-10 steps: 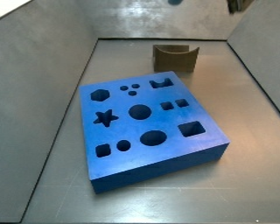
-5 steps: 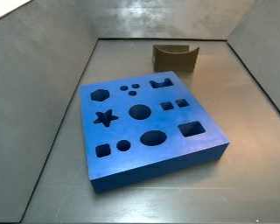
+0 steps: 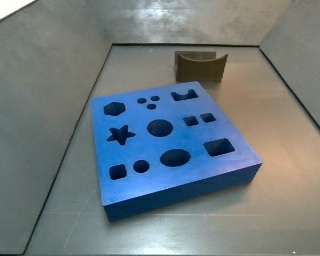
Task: Pick up the oval object. Move up. Place the oval object on the fixture. Regrasp the oval object. Move to above the board. Insert the oval object.
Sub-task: Move to above the board.
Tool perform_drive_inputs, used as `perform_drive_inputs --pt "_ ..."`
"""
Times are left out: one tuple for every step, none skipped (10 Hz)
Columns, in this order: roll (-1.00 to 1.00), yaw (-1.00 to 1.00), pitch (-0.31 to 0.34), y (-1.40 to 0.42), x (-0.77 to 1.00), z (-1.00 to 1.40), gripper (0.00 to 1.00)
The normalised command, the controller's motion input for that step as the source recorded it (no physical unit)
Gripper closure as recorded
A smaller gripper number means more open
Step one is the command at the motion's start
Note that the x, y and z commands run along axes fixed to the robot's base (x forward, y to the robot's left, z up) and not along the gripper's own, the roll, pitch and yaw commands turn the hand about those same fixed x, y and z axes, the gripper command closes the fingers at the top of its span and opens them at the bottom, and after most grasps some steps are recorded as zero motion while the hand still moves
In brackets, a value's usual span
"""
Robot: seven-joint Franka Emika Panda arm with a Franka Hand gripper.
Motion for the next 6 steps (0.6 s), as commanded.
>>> perform_drive_inputs --pt "-1.00 -0.10 -0.049 -1.00 -0.46 0.14 1.00" --pt "-1.00 -0.11 -0.051 -1.00 -0.48 0.15 1.00" --pt "-1.00 -0.11 -0.050 -1.00 -0.48 0.15 1.00" --pt "-1.00 -0.11 -0.049 -1.00 -0.50 0.15 1.00" --pt "-1.00 -0.12 -0.050 -1.00 -0.51 0.15 1.00" --pt "-1.00 -0.11 -0.059 -1.00 -0.54 0.16 1.00"
